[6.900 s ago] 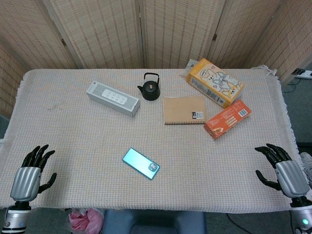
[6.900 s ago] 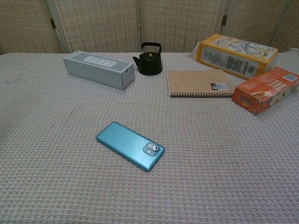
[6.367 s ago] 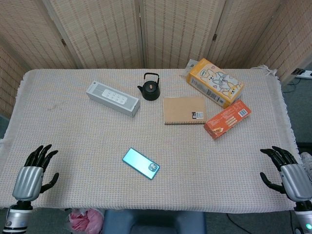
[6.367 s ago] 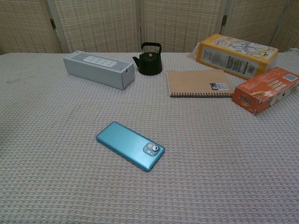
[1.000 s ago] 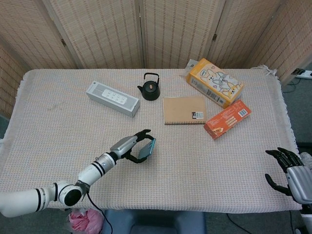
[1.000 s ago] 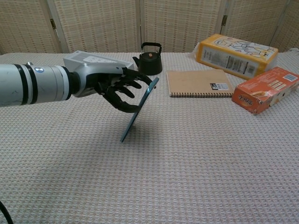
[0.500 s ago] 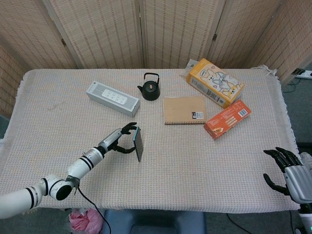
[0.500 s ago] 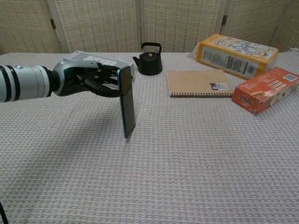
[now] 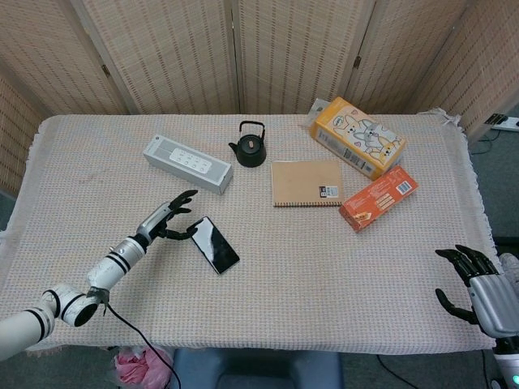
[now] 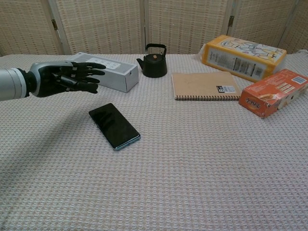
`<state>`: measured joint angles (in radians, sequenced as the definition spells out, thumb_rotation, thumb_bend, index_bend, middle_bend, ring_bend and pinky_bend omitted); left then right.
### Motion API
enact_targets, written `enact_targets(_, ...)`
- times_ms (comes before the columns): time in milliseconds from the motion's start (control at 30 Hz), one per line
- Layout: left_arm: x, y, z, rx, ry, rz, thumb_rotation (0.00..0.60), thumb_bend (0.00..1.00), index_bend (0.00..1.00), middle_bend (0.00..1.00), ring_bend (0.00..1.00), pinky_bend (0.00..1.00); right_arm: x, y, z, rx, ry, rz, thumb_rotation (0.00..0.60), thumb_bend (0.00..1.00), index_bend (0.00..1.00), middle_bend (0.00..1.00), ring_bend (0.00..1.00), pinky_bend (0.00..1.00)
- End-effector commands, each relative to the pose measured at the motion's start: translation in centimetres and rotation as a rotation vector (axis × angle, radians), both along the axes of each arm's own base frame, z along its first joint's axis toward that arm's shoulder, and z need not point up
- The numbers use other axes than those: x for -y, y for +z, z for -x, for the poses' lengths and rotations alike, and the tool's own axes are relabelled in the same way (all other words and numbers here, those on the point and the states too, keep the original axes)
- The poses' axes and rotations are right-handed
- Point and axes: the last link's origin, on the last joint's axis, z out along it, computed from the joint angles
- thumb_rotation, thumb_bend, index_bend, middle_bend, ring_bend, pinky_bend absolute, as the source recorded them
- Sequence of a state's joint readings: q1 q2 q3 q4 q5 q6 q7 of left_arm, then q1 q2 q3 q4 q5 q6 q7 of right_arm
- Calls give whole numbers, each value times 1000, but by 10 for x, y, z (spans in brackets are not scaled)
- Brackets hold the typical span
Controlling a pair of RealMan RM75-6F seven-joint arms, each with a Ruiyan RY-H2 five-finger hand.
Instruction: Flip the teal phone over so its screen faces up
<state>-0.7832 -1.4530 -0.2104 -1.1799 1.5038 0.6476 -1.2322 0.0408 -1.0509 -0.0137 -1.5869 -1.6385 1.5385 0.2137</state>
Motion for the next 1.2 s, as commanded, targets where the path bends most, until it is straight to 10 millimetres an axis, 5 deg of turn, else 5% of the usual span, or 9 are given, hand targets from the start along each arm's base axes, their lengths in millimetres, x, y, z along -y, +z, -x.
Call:
enact_targets(33, -7, 10, 13, 21, 19, -41, 600, 359, 16, 34, 4, 157, 0, 0, 0, 0, 1, 3, 600, 276, 205, 230, 143, 179)
enact_targets(200, -11, 27, 18, 51, 30, -108, 600, 359, 14, 32, 1, 157, 0, 1, 0, 0, 3, 4, 600, 275, 205, 230, 143, 179)
enact_targets(400, 5, 47, 29, -108, -51, -240, 600, 359, 77, 32, 2, 157, 0, 7, 1, -20, 6, 11, 600, 275, 205, 230, 143, 179)
enact_targets(767, 83, 84, 52, -561, -62, -582, 600, 359, 182, 66, 21, 157, 13, 8, 2, -38, 23, -27, 600, 251, 204, 230, 144, 179)
enact_targets(1200, 175, 117, 87, -815, 41, -675, 600, 359, 190, 72, 22, 157, 28, 2, 4, 5, 21, -32, 600, 247, 204, 231, 144, 179)
